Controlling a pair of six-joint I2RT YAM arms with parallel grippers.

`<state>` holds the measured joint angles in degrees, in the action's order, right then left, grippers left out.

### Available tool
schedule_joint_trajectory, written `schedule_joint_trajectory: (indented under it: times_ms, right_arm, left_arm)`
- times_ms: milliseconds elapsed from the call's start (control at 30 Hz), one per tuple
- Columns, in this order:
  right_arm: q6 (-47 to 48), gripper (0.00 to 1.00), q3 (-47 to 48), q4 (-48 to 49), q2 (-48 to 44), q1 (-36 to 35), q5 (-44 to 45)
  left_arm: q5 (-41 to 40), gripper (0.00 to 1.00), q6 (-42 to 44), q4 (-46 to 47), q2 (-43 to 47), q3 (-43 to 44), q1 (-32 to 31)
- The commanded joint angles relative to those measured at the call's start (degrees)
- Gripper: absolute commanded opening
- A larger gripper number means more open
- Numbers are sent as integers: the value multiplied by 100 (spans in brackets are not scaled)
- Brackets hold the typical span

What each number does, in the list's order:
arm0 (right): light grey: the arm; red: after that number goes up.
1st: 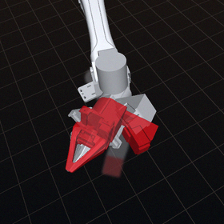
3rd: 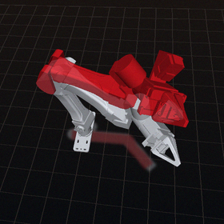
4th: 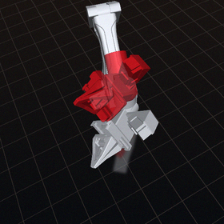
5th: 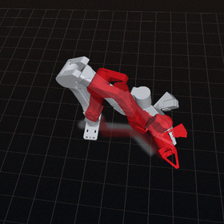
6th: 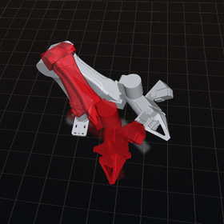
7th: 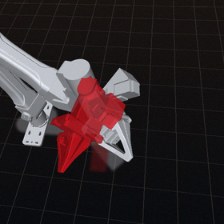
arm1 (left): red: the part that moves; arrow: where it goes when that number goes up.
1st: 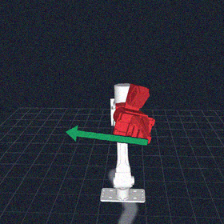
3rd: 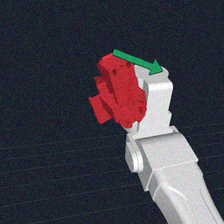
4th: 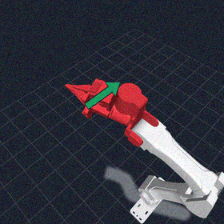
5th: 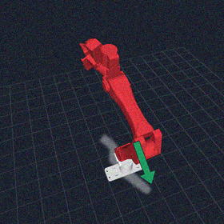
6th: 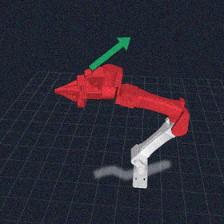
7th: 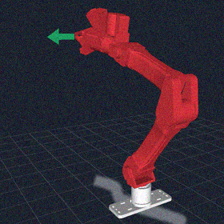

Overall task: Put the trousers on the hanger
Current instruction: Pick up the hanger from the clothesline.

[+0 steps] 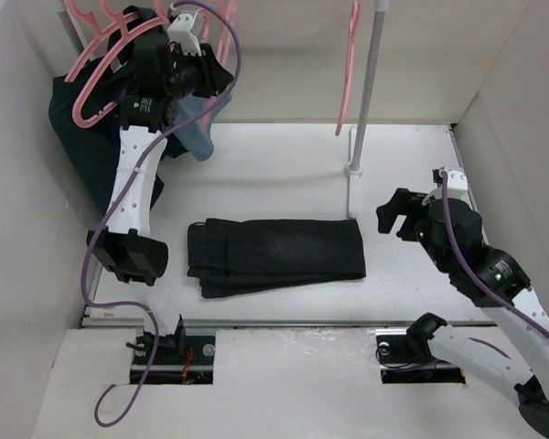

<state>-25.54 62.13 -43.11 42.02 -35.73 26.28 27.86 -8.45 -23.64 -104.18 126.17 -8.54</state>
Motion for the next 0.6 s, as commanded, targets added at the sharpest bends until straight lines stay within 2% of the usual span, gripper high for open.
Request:
schedule_joint_trajectory:
  times_ms: [0, 33, 67, 333, 567]
  right_arm:
    - [-56, 90, 36, 5, 17, -57, 175]
    - [-56, 90, 36, 5, 78, -57, 175]
    - [-56, 90, 36, 5, 78, -57, 175]
    - [-4, 90, 89, 171, 306, -110, 123]
    - [-135, 91, 281, 374, 483, -496, -70]
  left_arm:
    - [1, 16, 1, 281, 117, 233, 1]
    - [0, 4, 1, 281, 196, 233, 1]
    - [0, 0, 1, 281, 292, 233, 1]
    - [-341, 0, 1, 509, 1066, -154, -51]
    - [-527, 0, 1, -228, 1760, -548, -52]
